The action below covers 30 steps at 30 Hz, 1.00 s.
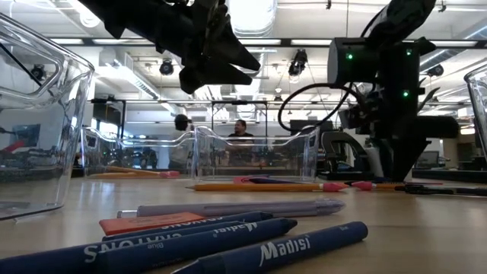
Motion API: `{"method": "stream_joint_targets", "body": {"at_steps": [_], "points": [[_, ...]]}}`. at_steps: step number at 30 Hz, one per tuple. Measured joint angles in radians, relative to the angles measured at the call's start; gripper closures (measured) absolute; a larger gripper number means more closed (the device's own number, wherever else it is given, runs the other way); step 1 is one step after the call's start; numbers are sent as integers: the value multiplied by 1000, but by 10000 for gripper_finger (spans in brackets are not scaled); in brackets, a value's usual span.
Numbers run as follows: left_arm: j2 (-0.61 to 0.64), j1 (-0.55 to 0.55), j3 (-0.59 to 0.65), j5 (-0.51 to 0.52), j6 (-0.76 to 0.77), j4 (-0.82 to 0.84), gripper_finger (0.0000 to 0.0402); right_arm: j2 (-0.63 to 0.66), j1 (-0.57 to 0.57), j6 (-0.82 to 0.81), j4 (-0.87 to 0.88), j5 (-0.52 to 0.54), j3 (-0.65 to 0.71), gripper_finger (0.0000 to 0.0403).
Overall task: Sort crayons/erasers/pens/pencils in bins
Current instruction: Put the dark blue crayon into the bottom right transparent bin
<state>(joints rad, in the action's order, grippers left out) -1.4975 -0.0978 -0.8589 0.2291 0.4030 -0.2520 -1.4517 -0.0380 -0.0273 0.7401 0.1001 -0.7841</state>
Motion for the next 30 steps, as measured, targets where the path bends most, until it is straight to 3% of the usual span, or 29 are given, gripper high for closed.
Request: {"method": "stream_joint_targets", "body": {"at_steps": [18, 30], "points": [[0, 0, 2, 0, 0, 1, 238, -17, 0, 16, -20, -3, 1, 381], [0, 0, 2, 0, 0, 1, 238, 145, 2, -91, 14, 7, -28, 383]]}}
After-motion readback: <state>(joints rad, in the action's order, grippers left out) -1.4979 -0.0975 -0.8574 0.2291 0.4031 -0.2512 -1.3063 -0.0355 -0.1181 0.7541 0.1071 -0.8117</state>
